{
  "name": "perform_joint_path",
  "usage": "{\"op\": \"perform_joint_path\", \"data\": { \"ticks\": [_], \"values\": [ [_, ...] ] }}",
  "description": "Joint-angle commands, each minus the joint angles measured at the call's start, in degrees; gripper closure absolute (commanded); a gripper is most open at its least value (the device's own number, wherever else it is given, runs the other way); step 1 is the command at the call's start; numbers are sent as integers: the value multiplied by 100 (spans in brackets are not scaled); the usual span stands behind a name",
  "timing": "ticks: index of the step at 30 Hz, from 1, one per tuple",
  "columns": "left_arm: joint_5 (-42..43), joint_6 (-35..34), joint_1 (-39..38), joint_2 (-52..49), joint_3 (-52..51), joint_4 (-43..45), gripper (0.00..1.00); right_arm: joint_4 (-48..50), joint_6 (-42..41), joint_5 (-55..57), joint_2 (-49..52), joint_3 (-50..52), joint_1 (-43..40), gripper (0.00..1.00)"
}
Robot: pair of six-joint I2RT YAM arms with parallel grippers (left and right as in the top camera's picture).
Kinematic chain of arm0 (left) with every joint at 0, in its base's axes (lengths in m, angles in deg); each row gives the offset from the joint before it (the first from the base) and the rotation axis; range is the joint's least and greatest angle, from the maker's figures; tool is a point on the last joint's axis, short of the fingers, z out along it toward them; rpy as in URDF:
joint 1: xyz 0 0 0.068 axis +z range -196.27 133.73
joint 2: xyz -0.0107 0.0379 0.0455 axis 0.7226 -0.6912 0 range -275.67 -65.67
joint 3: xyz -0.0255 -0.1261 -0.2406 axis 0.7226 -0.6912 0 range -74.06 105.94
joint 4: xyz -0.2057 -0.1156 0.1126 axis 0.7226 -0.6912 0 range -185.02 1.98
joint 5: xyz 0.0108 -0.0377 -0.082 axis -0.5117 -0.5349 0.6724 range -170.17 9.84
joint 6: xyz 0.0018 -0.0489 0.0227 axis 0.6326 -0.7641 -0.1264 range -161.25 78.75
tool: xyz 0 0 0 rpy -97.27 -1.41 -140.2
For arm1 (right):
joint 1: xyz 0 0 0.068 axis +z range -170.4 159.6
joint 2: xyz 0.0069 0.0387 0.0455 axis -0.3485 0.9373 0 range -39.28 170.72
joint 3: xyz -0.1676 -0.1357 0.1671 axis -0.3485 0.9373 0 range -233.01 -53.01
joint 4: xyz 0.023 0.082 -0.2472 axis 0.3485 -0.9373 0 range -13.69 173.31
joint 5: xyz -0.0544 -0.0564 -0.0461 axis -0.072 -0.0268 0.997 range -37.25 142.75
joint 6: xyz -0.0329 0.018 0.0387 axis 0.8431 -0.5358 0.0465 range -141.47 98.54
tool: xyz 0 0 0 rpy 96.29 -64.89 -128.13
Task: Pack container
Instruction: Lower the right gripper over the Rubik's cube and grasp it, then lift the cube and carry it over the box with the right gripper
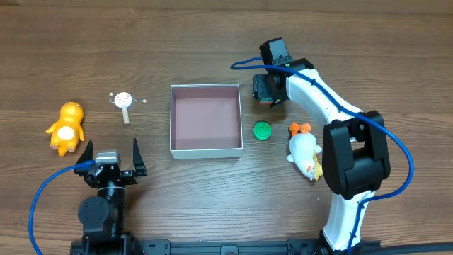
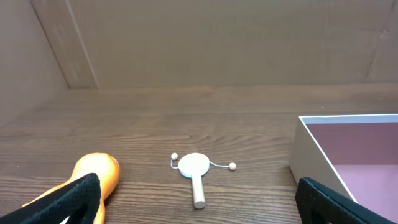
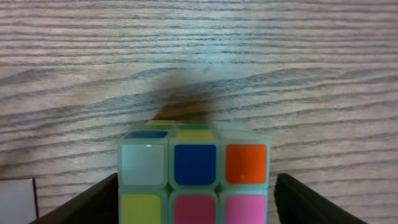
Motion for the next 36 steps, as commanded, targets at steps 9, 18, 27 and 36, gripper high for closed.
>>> {"op": "perform_joint_path", "data": {
  "ticks": [9, 18, 27, 36],
  "values": [
    [83, -37, 9, 37, -20, 9, 0, 74, -9, 83, 7, -116, -15, 41],
    [83, -37, 9, 37, -20, 9, 0, -789, -9, 188, 4, -1305, -15, 47],
    [83, -37, 9, 37, -20, 9, 0, -3967, -341, 59, 2, -4454, 503, 49],
    [83, -37, 9, 37, -20, 9, 0, -5049, -1668, 9, -2, -4887, 1897, 49]
  ]
}}
